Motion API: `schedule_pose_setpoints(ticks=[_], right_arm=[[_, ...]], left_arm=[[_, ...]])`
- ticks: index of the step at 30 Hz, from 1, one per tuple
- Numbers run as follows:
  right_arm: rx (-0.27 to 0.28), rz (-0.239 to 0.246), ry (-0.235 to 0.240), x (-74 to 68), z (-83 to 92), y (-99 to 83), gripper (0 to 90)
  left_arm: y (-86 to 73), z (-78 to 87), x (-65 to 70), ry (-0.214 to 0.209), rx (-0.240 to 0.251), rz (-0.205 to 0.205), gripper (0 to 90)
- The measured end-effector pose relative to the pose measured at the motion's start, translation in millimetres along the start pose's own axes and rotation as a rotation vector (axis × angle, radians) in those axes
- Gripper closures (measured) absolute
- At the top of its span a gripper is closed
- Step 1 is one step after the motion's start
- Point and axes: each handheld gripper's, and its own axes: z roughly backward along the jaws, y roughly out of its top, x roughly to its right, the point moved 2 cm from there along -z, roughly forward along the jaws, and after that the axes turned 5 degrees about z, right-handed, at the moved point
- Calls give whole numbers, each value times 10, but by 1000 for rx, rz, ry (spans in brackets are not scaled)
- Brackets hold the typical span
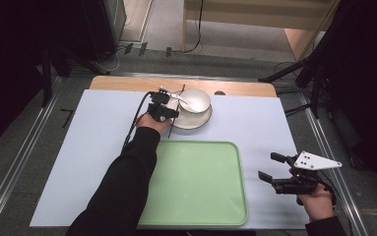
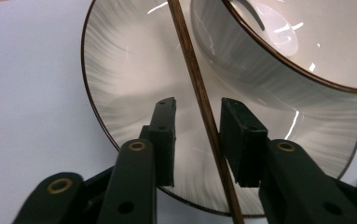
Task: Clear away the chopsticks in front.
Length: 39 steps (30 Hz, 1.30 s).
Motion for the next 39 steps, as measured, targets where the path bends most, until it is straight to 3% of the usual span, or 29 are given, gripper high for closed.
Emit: schedule_pose_setpoints(ticks=[3,7,14,20,27,29,31,39], right_arm=[[5,0,3,4,7,0,175],[10,0,5,-6,10,8,175],[11,0,10,-9,4,14,175],[7,1,9,-4,5,8,175],[13,-1,13,-9,5,13,175],[13,-4,12,-4,8,12,175],[11,-3,12,-3,8,9,175],[9,1,12,-11,1,8,175]], left_arm=[[14,5,4,21,26,13,760],[32,20,-29,30,28,68,853],[49,61,-52,44,36,86,869],[116,284,-144,33,52,158,869],[109,594,-266,57,51,134,870],[90,696,-291,48,63,133,870],[60,783,-318,10,66,140,869],[-184,989,-326,10,81,108,869]])
